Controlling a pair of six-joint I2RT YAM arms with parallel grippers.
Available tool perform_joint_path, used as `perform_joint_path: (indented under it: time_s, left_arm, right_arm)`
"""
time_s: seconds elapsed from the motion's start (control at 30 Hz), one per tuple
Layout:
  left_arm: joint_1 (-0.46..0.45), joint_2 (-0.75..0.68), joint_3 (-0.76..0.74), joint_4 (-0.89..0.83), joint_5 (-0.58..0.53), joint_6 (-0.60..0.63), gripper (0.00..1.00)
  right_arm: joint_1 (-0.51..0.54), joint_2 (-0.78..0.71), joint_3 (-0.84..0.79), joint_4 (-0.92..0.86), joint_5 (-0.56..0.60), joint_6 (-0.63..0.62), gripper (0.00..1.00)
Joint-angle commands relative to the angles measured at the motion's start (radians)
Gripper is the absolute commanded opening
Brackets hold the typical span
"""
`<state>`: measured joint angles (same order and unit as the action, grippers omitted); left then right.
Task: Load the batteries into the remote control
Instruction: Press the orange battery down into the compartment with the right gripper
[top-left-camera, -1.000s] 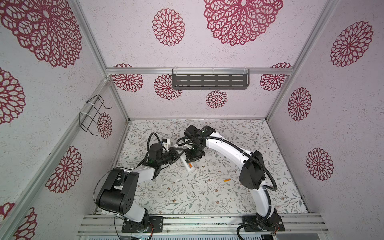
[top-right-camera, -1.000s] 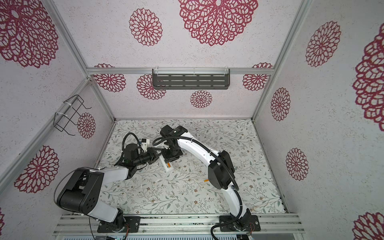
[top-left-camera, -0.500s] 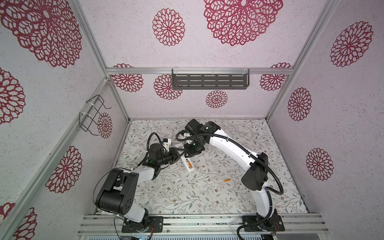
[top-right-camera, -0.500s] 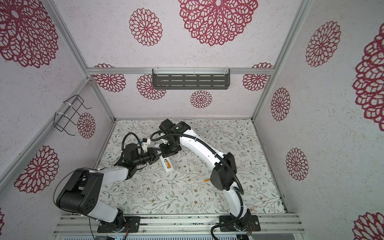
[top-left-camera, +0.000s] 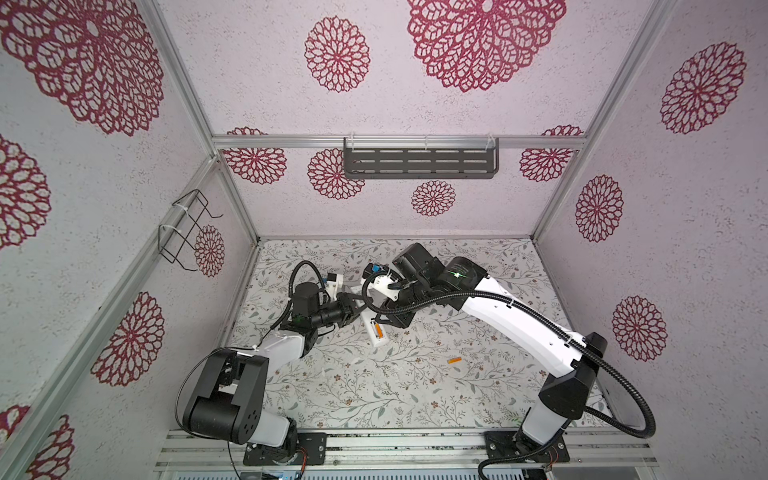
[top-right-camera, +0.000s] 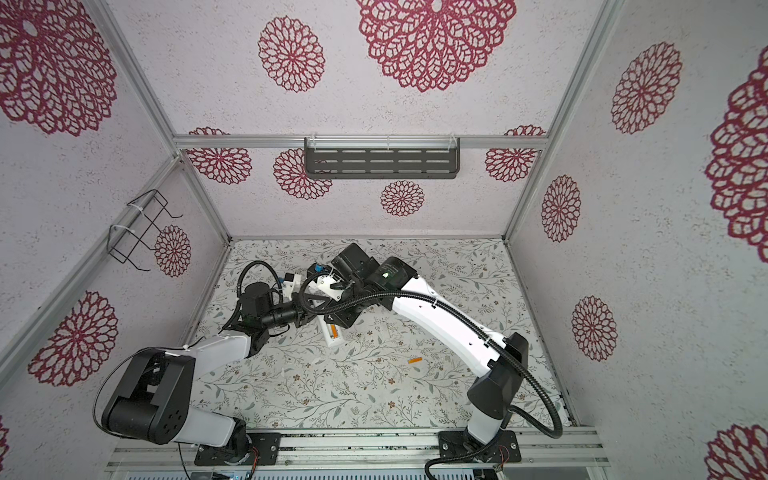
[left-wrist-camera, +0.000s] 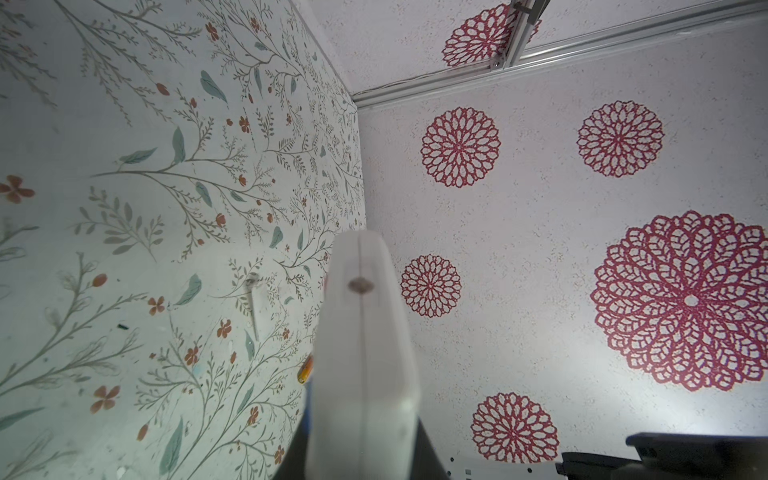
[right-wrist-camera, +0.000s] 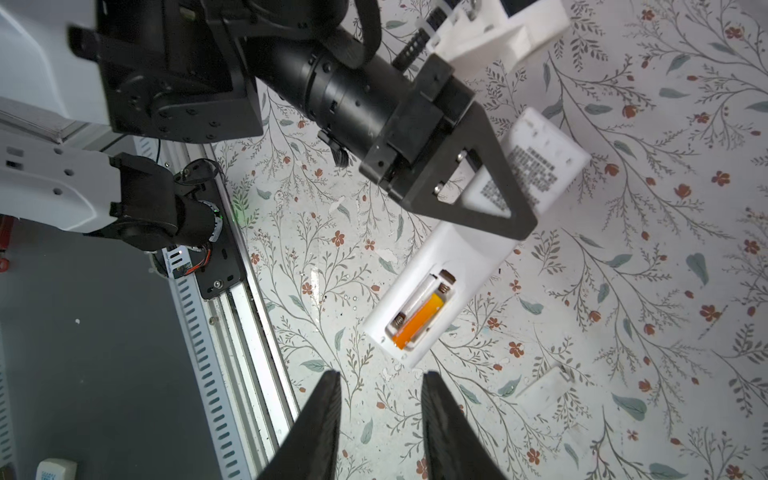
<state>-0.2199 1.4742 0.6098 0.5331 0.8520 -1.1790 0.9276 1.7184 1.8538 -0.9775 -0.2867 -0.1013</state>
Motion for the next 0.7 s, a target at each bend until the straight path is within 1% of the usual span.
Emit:
perform_joint_path:
  time_s: [0.0, 0.17, 0.3, 0.67]
  left_arm:
    - [0.007, -0.029, 0.040, -0.019, 0.040, 0.000, 0.00]
    - [0.007, -0.035, 0.041, -0.016, 0.055, -0.008, 0.00]
    - [0.007, -0.038, 0.041, -0.014, 0.059, -0.014, 0.00]
    - [0.007, -0.046, 0.034, 0.027, 0.074, -0.046, 0.00]
  right_arm:
    - [0.032, 0.021, -0.004, -0.006, -0.013, -0.088, 0.36]
    - [0.046, 0.036, 0.001, -0.036, -0.022, -0.140, 0.31]
    - [0.050, 0.038, -0.009, -0.052, -0.022, -0.173, 0.31]
    - [0.055, 0.022, -0.076, -0.054, 0.055, -0.206, 0.28]
